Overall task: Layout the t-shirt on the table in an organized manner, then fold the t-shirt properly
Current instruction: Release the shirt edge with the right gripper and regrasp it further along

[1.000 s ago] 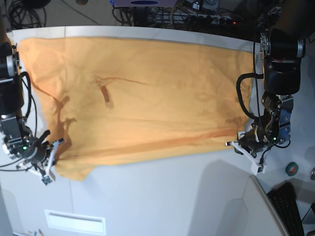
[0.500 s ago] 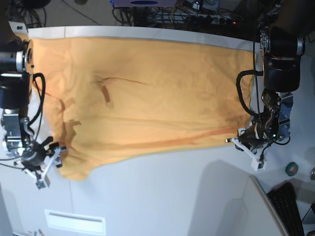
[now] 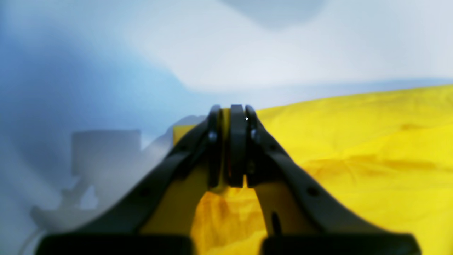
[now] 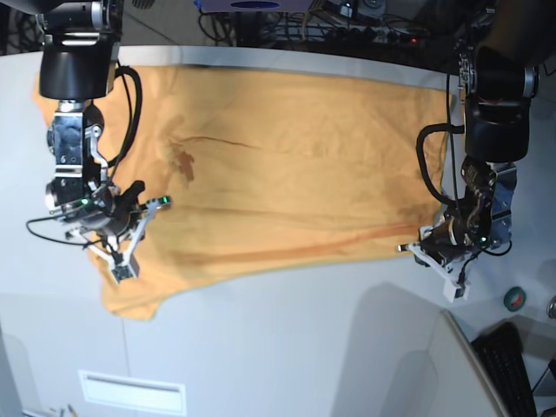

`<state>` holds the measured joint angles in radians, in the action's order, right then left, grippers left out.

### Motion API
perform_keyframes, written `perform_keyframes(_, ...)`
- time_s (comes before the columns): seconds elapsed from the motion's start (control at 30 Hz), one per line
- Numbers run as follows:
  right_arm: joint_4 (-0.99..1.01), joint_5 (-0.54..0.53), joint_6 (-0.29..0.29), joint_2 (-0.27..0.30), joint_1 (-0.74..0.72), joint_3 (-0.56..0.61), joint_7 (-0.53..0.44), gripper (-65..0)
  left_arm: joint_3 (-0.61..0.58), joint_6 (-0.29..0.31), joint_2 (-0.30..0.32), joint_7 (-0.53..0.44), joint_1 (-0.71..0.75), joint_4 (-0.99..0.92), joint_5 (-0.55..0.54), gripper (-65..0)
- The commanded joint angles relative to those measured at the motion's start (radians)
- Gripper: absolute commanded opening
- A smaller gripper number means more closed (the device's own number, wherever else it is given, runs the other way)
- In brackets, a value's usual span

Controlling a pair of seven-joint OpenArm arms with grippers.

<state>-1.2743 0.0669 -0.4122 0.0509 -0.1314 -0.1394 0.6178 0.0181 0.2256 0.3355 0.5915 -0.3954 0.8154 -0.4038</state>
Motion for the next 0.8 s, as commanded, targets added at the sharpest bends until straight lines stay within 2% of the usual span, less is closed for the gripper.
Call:
perform_keyframes(0.0,-0.012,0.0,0.008,0.014,-0.012,-0.006,-0.011,-65.0,0.004,0.002,0.014,-0.017,-0.024,0.017,-0.007,-65.0)
perform_keyframes(0.2,-0.005,0.001,0.009,0.025,0.017,-0.042,0.041,-65.0,0.004,0.002,0.032,-0.017,-0.024,0.017,-0.007,-65.0)
perform_keyframes(0.3,0.032,0.001,0.009,0.028,0.029,-0.09,0.044,-65.0,0.004,0.002,0.035,-0.017,-0.023,0.017,-0.007,-65.0)
perform_keyframes(0.37,0.063,0.001,0.009,0.048,0.031,-0.093,0.046,-65.0,0.004,0.002,0.035,-0.017,-0.023,0.017,-0.007,-65.0)
perform_keyframes(0.53,0.104,0.001,0.009,0.056,0.028,-0.099,0.038,-65.0,0.004,0.002,0.037,-0.017,-0.023,0.017,-0.007,-65.0)
perform_keyframes(0.77,0.163,0.003,0.009,0.122,-0.046,-0.099,0.027,-65.0,0.004,0.002,0.037,-0.017,-0.023,0.017,-0.007,-65.0)
